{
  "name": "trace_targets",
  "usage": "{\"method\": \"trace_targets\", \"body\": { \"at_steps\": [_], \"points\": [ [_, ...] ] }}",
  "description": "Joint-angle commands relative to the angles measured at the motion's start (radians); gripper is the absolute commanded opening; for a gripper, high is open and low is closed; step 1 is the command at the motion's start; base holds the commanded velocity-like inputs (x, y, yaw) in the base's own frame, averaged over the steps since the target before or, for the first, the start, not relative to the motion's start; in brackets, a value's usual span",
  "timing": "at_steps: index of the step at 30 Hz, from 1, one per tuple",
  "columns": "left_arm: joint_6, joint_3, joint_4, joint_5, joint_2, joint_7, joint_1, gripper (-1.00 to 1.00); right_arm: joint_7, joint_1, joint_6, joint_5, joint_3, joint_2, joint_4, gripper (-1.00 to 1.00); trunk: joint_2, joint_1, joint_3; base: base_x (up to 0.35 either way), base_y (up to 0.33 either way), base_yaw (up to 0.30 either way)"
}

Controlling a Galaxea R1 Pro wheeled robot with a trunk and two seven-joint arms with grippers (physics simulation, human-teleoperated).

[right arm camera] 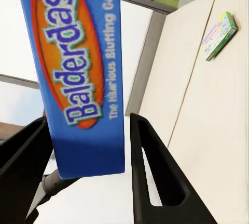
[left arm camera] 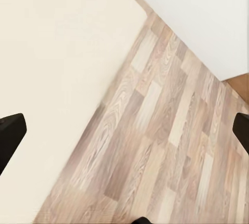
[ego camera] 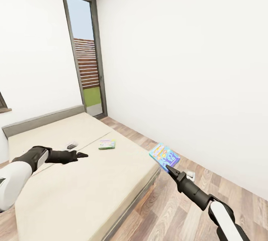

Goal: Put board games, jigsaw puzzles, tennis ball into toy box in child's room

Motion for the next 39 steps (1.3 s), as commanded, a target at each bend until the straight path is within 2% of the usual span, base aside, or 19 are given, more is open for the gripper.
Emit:
{"method": "trace_targets", "body": {
  "at_steps": [1, 39],
  "points": [
    [0.007, 0.009, -0.001, -0.01, 0.0, -0.005, -0.001, 1.0, 0.001, -0.001, 0.007, -0.007, -0.001, 0.0, 0.0, -1.0, -0.001, 0.001, -0.001, 0.192, -0.158, -0.222],
    [0.007, 0.007, -0.001, -0.009, -0.002, -0.003, 0.001, 1.0, -0.002, -0.001, 0.007, -0.007, -0.002, 0.003, 0.034, -1.0, -0.001, 0.001, 0.033, 0.014, -0.011, -0.244]
  ]
}}
